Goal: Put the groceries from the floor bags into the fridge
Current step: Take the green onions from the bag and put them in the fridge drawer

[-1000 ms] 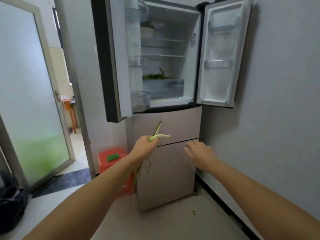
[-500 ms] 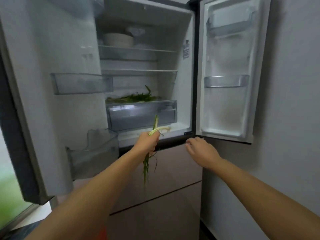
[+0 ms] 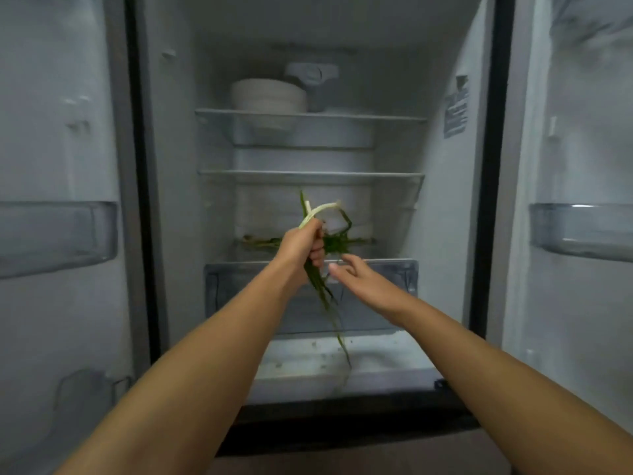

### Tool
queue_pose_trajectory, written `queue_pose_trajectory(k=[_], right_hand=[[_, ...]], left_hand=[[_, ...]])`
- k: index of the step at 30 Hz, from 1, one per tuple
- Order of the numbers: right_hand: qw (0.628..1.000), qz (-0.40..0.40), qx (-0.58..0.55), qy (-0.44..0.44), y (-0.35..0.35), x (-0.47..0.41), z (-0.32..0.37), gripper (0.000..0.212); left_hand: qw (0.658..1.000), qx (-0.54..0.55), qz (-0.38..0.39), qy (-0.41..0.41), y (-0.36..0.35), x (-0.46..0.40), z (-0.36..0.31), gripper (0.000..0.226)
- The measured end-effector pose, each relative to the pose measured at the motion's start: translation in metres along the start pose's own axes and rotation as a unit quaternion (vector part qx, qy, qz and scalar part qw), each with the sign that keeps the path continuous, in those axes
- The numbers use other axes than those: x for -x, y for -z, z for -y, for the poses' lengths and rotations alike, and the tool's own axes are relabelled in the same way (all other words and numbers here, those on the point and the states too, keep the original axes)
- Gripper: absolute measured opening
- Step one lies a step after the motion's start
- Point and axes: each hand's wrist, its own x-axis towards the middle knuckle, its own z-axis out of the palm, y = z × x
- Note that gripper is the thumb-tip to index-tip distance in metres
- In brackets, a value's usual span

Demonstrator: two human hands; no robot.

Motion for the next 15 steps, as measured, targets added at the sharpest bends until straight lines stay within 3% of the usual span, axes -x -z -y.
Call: queue_pose_trajectory(k=[3,5,7,11,15], right_hand=[[0.998,0.033,-0.038,0.034,-0.004,-0.054,0.001,0.066],[0.997,0.017,-0.065,0.045,-0.005,-0.082,0.001,0.045],[0.999,0.001,0.002,0.054,0.001,-0.111,0.0,0.02],[0.97,-0.032,0.221,0.096,0.027,-0.173,-0.003,0.037],[0.912,-0.017,0.394,0.11,0.05,-0.236,-0.009,0.025]], left_hand=[[0.99,0.137,0.029,0.008,-0.005,-0.05,-0.003,0.036],[0.975,0.218,0.036,0.017,-0.003,-0.079,0.003,0.039],[0.966,0.257,0.021,0.024,0.005,-0.11,0.009,0.041],[0.973,0.23,-0.007,0.038,0.03,-0.173,0.011,0.037],[0.991,0.112,0.005,0.071,0.063,-0.217,0.007,0.024]])
